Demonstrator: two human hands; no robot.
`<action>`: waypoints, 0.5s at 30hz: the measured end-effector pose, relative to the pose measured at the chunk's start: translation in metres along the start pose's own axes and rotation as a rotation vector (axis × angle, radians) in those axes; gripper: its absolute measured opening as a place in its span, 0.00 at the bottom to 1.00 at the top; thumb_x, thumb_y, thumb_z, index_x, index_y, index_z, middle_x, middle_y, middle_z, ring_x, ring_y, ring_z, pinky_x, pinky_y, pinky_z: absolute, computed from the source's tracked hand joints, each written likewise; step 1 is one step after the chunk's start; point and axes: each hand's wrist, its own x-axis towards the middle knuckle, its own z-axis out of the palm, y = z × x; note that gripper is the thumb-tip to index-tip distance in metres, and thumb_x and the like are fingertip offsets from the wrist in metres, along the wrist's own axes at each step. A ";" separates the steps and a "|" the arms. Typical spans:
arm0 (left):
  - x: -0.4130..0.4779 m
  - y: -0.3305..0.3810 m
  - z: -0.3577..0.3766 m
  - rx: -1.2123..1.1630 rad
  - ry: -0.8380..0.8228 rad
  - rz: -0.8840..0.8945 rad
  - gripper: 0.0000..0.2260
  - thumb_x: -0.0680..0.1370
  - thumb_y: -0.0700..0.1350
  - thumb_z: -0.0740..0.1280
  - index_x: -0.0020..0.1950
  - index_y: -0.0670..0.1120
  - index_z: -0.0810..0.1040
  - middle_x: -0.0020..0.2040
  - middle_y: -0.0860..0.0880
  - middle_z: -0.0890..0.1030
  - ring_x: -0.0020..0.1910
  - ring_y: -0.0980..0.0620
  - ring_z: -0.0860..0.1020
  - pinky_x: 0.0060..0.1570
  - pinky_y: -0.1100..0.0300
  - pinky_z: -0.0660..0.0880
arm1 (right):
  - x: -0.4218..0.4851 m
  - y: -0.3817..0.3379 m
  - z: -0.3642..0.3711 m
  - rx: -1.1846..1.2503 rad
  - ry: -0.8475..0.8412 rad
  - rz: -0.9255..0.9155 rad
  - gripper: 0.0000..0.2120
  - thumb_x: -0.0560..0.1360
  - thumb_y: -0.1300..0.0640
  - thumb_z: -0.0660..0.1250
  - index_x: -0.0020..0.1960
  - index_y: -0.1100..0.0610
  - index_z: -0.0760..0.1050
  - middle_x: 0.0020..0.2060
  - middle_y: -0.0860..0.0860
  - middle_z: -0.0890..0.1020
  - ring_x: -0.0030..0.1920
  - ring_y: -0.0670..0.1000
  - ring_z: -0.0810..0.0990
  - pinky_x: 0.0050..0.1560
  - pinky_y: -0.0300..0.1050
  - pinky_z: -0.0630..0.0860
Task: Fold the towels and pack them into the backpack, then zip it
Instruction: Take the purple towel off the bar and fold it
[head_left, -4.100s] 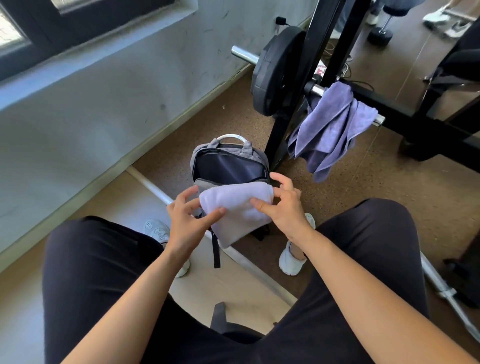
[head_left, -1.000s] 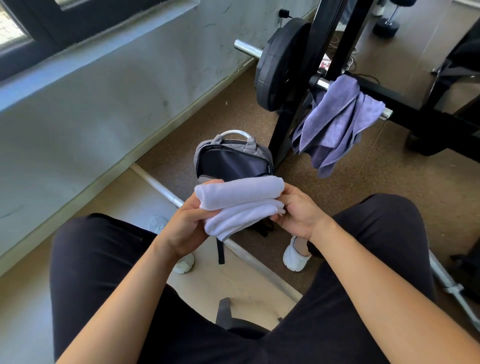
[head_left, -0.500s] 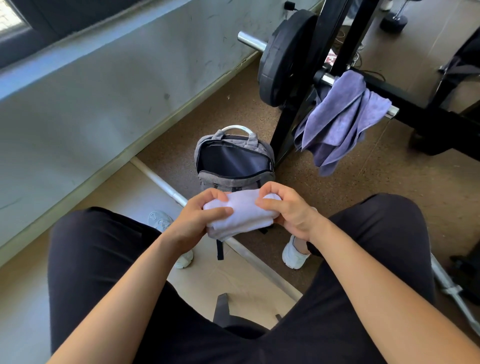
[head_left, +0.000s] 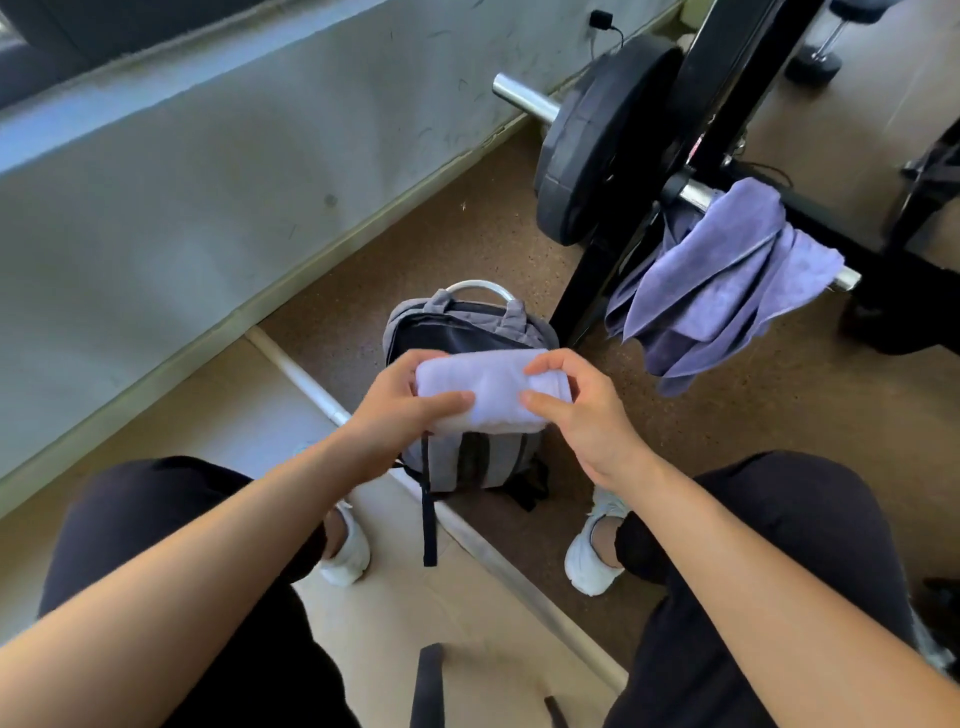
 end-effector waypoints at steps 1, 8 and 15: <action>0.016 0.002 -0.004 0.018 0.000 0.019 0.27 0.65 0.50 0.80 0.62 0.51 0.78 0.57 0.44 0.82 0.53 0.45 0.83 0.48 0.49 0.83 | 0.015 0.000 0.001 0.005 0.016 0.015 0.09 0.73 0.58 0.72 0.51 0.50 0.78 0.55 0.54 0.78 0.57 0.57 0.78 0.52 0.52 0.77; 0.099 -0.031 -0.011 -0.063 -0.003 -0.069 0.23 0.72 0.52 0.77 0.64 0.49 0.76 0.59 0.44 0.81 0.49 0.49 0.81 0.39 0.57 0.79 | 0.106 0.018 0.026 0.091 0.052 0.327 0.09 0.78 0.66 0.66 0.51 0.53 0.76 0.54 0.57 0.77 0.53 0.60 0.80 0.46 0.52 0.80; 0.103 -0.095 -0.024 1.000 0.033 0.053 0.50 0.73 0.63 0.73 0.84 0.51 0.46 0.75 0.50 0.72 0.62 0.42 0.80 0.51 0.47 0.79 | 0.130 0.088 0.047 -0.103 0.329 0.426 0.11 0.77 0.66 0.64 0.46 0.50 0.77 0.47 0.53 0.79 0.55 0.60 0.79 0.56 0.56 0.80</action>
